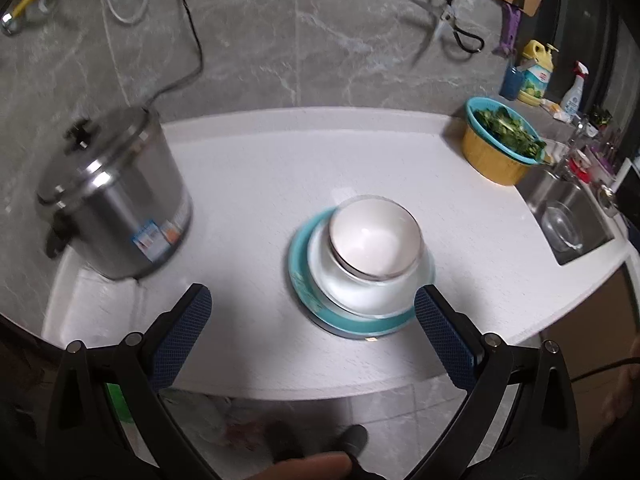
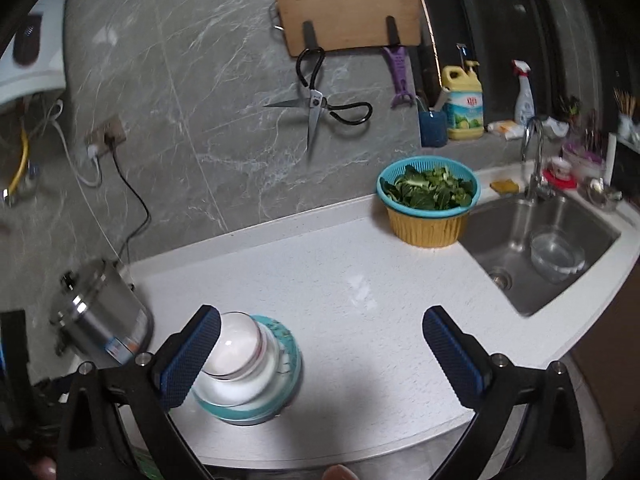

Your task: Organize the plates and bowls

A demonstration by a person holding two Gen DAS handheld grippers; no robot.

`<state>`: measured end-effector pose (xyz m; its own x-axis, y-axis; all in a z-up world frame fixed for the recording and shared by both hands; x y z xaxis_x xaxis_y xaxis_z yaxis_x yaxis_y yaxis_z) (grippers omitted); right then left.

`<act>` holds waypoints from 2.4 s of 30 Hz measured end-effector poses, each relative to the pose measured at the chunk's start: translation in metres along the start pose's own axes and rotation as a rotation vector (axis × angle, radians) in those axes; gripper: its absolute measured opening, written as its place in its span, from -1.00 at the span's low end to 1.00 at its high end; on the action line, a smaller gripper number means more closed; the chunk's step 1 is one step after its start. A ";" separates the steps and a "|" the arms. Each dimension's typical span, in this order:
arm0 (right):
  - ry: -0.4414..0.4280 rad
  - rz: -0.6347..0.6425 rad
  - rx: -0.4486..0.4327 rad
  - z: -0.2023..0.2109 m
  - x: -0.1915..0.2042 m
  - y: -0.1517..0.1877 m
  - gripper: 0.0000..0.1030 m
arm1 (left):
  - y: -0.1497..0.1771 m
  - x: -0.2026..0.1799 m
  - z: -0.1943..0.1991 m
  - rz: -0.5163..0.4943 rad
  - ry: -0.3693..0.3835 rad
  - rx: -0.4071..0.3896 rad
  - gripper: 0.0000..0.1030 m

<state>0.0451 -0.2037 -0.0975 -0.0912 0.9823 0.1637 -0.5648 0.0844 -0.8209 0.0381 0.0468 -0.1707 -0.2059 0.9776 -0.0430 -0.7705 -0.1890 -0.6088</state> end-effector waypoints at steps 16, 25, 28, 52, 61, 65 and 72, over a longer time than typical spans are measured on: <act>-0.013 0.089 0.141 0.028 0.093 0.028 1.00 | -0.009 0.016 0.053 -0.049 0.061 -0.061 1.00; 0.255 0.061 0.250 0.016 0.078 0.052 1.00 | 0.001 0.038 0.045 -0.044 0.046 -0.027 1.00; 0.269 0.054 0.247 0.017 0.082 0.055 1.00 | 0.002 0.039 0.042 -0.050 0.051 -0.016 1.00; 0.278 0.088 0.223 0.009 0.088 0.048 1.00 | 0.001 0.031 0.034 -0.076 0.076 0.005 1.00; 0.271 0.092 0.233 0.005 0.086 0.047 1.00 | 0.004 0.031 0.034 -0.080 0.071 0.007 1.00; 0.267 0.096 0.236 0.004 0.086 0.049 1.00 | 0.004 0.033 0.033 -0.082 0.071 0.008 1.00; 0.269 0.094 0.239 0.005 0.085 0.052 1.00 | 0.006 0.031 0.031 -0.087 0.074 0.010 1.00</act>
<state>0.0040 -0.1164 -0.1233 0.0485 0.9954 -0.0820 -0.7429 -0.0189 -0.6691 0.0083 0.0729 -0.1510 -0.0935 0.9944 -0.0485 -0.7895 -0.1037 -0.6049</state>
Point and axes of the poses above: each gripper's, at about its wrist camera, not at the fingertips, and z roughly against the way its jaws point, x to its left, y to its underside, the point moved 9 cm from there along -z, roughly the way its jaws point, and after that the axes turned 6 degrees about z, right-handed, at the moved point
